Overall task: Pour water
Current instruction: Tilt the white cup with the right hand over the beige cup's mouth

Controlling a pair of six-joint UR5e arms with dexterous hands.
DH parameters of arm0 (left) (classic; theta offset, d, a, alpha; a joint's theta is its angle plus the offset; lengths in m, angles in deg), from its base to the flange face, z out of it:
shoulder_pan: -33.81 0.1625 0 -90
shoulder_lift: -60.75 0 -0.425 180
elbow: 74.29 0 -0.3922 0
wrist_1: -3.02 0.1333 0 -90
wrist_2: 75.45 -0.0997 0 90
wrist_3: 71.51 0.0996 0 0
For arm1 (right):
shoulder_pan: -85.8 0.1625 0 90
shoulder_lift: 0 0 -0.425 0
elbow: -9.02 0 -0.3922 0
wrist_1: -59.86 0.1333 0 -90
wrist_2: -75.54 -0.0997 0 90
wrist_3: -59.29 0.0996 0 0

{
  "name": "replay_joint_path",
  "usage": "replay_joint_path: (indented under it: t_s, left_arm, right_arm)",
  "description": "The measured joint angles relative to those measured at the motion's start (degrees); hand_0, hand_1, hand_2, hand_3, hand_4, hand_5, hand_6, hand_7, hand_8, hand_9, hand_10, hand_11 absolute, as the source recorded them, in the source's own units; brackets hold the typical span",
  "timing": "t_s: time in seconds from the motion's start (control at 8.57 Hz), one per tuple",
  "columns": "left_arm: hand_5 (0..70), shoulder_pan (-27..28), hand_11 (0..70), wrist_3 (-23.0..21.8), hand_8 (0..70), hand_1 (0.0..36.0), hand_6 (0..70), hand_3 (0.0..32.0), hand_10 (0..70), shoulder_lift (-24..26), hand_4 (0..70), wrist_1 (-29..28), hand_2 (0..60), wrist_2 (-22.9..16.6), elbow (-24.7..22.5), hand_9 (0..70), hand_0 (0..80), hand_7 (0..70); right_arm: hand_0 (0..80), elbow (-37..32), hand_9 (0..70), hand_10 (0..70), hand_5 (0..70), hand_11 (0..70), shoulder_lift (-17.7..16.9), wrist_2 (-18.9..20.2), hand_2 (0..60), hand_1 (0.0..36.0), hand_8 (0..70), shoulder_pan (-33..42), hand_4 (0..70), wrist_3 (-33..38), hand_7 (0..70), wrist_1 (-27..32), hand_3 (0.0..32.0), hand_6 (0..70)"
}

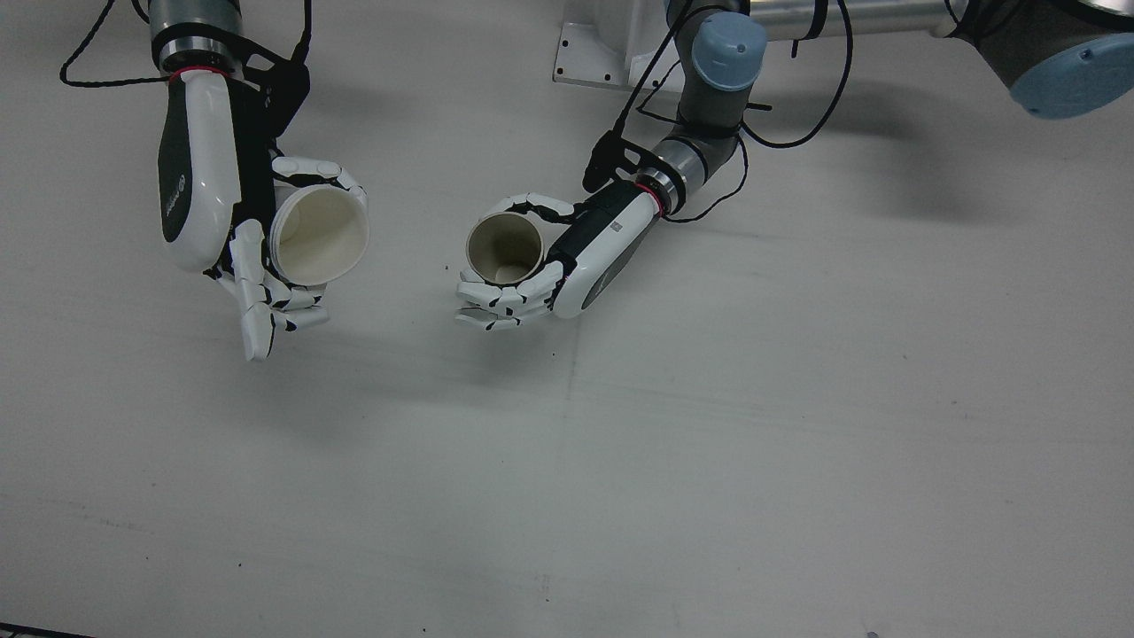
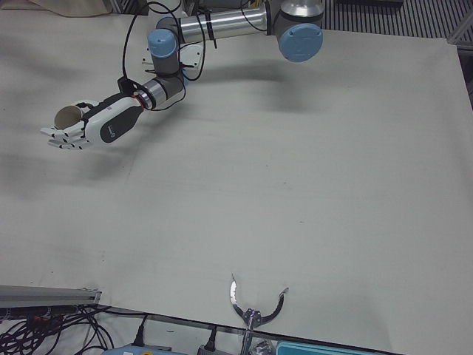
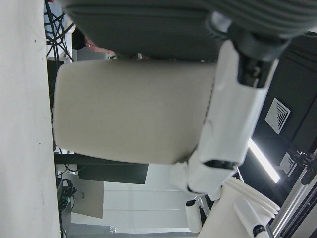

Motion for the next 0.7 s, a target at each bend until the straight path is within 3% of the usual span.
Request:
replay_joint_path:
  t_s: [0.35,0.47,0.58,0.7]
  left_arm:
    - [27.6,0.11,34.8,0.12,19.7,36.0,31.0,0.0,20.9,0.16,18.7,-1.05,60.0,0.08,2.11,30.2,80.0,51.9]
    - [27.9,0.13,34.8,0.14,19.7,36.0,31.2,0.0,20.9,0.18,18.8,-1.25,60.0,0.03,2.42,30.2,80.0,52.0]
    - [28.6,0.15,35.0,0.16,20.3,36.0,32.0,0.0,21.0,0.21,19.2,-1.35,60.0,-0.02,2.57,30.8,80.0,52.7]
    - [28.6,0.15,35.0,0.17,20.3,36.0,32.2,0.0,21.0,0.22,19.3,-1.39,60.0,-0.07,2.62,30.8,80.0,52.8]
  right_arm:
    - [71.4,0.44,38.4,49.2,6.5,70.0,2.13,-0.26,60.0,36.0,31.5,-0.86,0.0,12.20,70.0,-1.12,0.0,58.0]
    - [64.4,0.07,40.8,51.9,6.9,70.0,3.65,-0.96,60.0,36.0,34.2,-1.35,0.0,14.59,70.0,-0.28,0.0,60.5]
    - [66.2,-0.22,40.0,51.1,7.0,70.0,4.76,-3.02,60.0,36.0,34.4,-2.95,0.0,18.14,70.0,0.69,0.0,60.5]
    - [77.5,-0.06,37.8,49.3,7.7,70.0,5.28,-4.98,60.0,36.0,33.8,-4.94,0.0,21.18,70.0,0.54,0.0,60.5]
